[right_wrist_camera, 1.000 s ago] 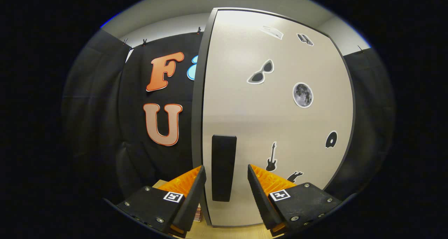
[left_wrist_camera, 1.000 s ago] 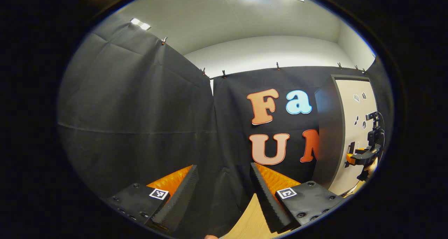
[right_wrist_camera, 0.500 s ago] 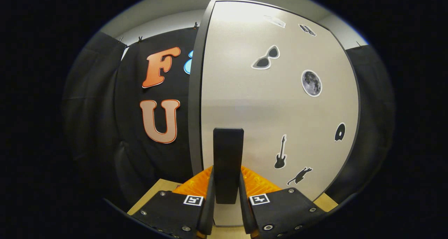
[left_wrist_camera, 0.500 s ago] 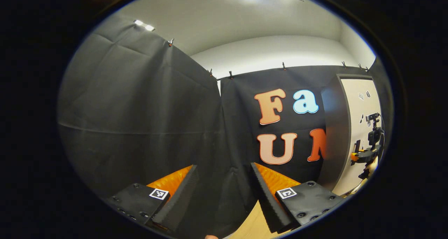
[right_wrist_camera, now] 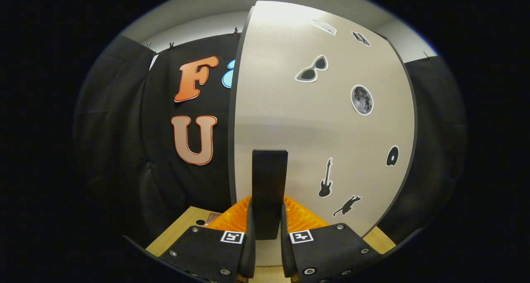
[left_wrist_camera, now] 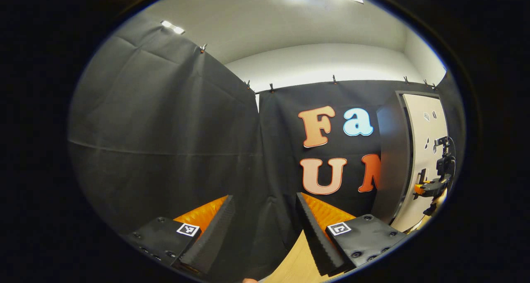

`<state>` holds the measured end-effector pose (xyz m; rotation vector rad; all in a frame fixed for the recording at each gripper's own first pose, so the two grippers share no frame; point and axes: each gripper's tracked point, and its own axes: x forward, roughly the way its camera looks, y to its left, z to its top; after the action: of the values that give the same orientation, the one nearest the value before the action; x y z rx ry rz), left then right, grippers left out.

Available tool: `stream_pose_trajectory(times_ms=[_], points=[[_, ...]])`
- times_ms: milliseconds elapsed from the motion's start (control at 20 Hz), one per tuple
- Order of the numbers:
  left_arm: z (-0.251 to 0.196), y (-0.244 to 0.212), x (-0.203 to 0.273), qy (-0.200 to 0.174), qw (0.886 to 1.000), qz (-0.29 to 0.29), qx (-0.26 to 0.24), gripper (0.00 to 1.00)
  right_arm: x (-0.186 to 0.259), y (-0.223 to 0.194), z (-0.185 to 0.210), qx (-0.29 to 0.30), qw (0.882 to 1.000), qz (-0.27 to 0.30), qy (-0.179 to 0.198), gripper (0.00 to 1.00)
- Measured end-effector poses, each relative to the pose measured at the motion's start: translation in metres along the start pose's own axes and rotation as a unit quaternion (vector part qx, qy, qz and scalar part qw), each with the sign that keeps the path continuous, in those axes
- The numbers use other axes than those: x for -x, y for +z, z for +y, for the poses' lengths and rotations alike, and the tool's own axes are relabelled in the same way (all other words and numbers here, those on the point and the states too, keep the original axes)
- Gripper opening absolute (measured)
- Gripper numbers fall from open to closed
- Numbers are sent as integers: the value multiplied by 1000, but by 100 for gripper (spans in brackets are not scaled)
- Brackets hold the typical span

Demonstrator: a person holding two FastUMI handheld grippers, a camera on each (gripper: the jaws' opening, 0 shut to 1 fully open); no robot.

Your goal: Open the cabinet door with the right hand, grasp the bottle in the cabinet with the left hand and place it on the coaster, then close the cabinet door with the right hand.

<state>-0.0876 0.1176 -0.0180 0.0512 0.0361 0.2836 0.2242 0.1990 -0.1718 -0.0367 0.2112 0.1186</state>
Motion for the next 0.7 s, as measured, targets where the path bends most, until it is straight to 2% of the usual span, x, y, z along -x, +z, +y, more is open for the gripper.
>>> stream_pose_trajectory(times_ms=[200,250,600,650,700], points=[[-7,0,3,-7,1000,2,0,96,24,0,-1,-13,1000,1,22,22],[-10,2,4,-10,1000,1,3,93,29,-2,-3,-13,1000,3,24,22],[-30,5,5,-33,999,-3,13,94,44,-4,-20,-16,1000,3,25,21],[-35,4,4,-39,999,-2,14,96,45,-4,-22,-15,1000,2,22,21],[-41,2,2,-44,999,0,15,94,47,-5,-24,-13,1000,2,19,21]])
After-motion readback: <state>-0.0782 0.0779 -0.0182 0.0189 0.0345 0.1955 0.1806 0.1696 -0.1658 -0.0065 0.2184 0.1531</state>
